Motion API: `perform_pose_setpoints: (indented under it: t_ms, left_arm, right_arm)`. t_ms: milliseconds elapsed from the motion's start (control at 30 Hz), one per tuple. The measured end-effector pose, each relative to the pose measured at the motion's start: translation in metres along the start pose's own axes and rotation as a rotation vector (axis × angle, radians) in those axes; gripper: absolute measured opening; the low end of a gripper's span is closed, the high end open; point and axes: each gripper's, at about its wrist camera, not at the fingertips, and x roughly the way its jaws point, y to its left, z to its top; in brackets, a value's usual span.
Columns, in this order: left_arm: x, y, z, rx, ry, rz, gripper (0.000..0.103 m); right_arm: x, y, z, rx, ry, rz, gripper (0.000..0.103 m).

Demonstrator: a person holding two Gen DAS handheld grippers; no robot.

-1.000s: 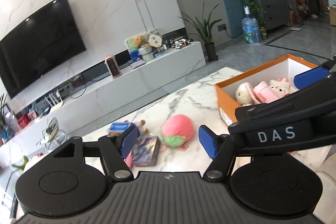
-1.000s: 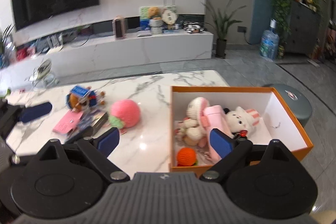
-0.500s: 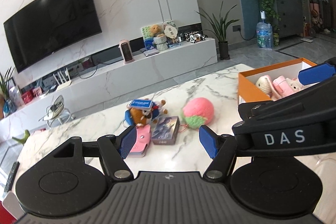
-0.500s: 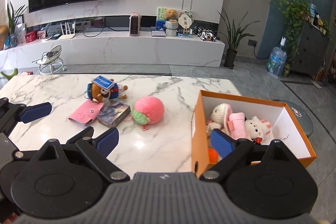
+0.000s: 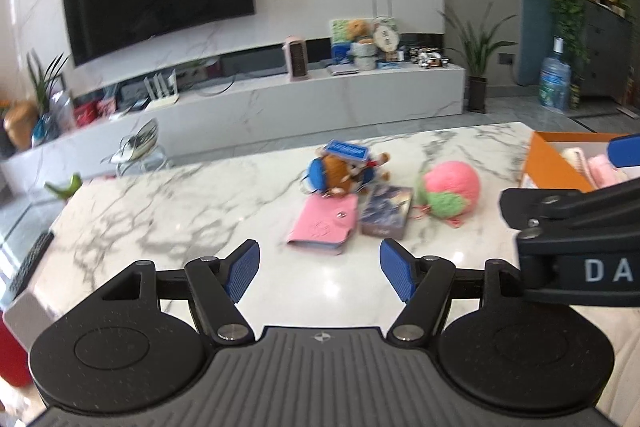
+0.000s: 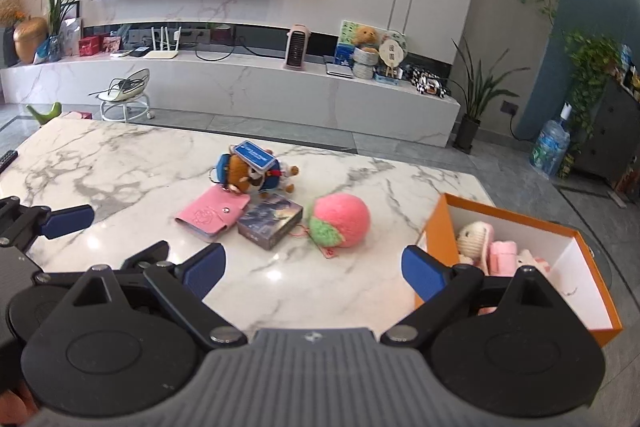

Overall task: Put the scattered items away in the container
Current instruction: 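Withdraw both tools from the box toward the remaining items on the table, then grasp the brown bear keychain with the left tool while the right tool grasps the pink pompom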

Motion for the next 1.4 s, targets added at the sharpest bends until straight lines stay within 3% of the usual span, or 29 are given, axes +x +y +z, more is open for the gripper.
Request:
perform_pose_setpoints:
  t_ms: [233,433,800,1033,1400]
  left_arm:
    - [0.01,0.032,-0.007,-0.11,0.032,-0.002,0.078]
    - [0.027,0.042,-0.011,-0.143,0.059,0.01,0.078]
    - [0.074,0.036,-0.013,-0.107,0.123,0.019,0.078]
    - [0.108,0.027,-0.009,-0.079,0.151,0.007,0.078]
    - [0.154,0.013,0.009,-0.014,0.127,-0.013,0.079]
  right_arm:
    - [0.014,0.015,0.0,-0.013,-0.011,-0.039,0.096]
    - [0.037,0.02,-0.005,-0.018,-0.005,-0.059,0.096]
    - [0.095,0.019,-0.006,0.026,0.02,-0.055,0.094]
    - [0.137,0.011,-0.002,0.056,0.035,-0.052,0.088]
    - [0.196,-0.003,0.001,0.075,0.039,-0.067,0.087]
